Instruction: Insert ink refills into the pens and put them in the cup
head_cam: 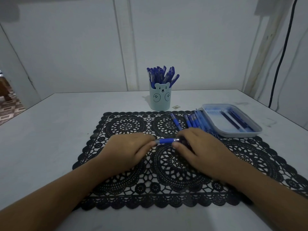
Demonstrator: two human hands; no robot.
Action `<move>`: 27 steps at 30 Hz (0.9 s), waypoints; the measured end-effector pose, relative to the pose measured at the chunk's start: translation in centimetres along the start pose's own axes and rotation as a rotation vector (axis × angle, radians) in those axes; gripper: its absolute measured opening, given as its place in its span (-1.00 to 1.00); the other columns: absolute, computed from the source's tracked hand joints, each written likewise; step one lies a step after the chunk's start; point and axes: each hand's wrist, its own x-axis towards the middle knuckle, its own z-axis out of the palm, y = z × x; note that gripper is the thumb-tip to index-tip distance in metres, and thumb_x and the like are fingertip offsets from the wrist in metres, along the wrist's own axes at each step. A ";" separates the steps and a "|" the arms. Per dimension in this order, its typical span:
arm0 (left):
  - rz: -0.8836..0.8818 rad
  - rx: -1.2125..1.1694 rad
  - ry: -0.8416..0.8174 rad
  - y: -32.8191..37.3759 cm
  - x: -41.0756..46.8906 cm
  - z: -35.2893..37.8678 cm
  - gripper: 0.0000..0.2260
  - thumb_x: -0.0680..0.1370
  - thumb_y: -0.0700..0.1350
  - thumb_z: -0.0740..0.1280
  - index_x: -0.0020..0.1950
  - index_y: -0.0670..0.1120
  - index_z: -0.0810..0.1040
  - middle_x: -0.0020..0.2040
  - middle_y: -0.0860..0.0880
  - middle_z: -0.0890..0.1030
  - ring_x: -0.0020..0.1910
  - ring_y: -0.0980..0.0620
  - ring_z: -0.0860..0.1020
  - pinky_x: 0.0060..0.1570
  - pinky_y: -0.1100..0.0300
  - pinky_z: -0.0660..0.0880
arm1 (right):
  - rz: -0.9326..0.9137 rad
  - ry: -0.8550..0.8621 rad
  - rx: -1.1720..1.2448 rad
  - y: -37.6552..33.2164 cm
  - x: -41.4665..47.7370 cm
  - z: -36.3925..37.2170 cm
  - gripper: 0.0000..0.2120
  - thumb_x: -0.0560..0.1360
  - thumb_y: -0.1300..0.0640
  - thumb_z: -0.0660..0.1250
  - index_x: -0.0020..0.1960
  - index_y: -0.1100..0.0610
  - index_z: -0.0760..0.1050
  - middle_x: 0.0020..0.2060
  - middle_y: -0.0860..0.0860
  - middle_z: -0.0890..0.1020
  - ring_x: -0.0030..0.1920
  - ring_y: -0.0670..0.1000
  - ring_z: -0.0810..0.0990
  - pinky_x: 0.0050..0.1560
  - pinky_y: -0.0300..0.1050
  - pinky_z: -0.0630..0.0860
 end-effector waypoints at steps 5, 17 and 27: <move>-0.052 -0.012 0.002 -0.1 0.0 0.2 -0.69 0.57 0.07 0.07 0.02 0.03 0.58 -0.27 0.20 0.56 -0.37 0.34 0.35 -0.51 0.47 0.27 | 0.078 0.110 0.094 1.2 0.2 0.4 -0.40 0.40 -0.32 -0.20 0.02 -0.08 0.50 -0.09 -0.20 0.46 -0.01 -0.18 0.37 0.03 -0.13 0.18; -0.254 -0.537 -0.201 -0.2 0.2 -0.2 -0.73 0.56 0.14 0.11 -0.14 0.12 0.56 -0.58 0.11 0.34 -0.59 0.15 0.25 -0.54 0.36 0.16 | -0.056 0.082 0.440 0.6 0.2 -0.9 -0.92 0.51 0.04 0.23 -0.12 0.02 0.47 -0.27 -0.10 0.52 -0.21 -0.12 0.44 -0.25 -0.40 0.36; -0.197 -0.368 -0.064 -0.5 -0.1 0.3 -0.68 0.48 0.19 0.10 0.05 0.12 0.55 -0.19 0.16 0.57 -0.24 0.16 0.50 -0.29 0.24 0.45 | 0.042 0.005 0.458 0.6 0.0 -1.0 -0.92 0.48 -0.02 0.27 -0.10 -0.14 0.36 -0.21 -0.08 0.53 -0.20 -0.10 0.48 -0.20 -0.26 0.41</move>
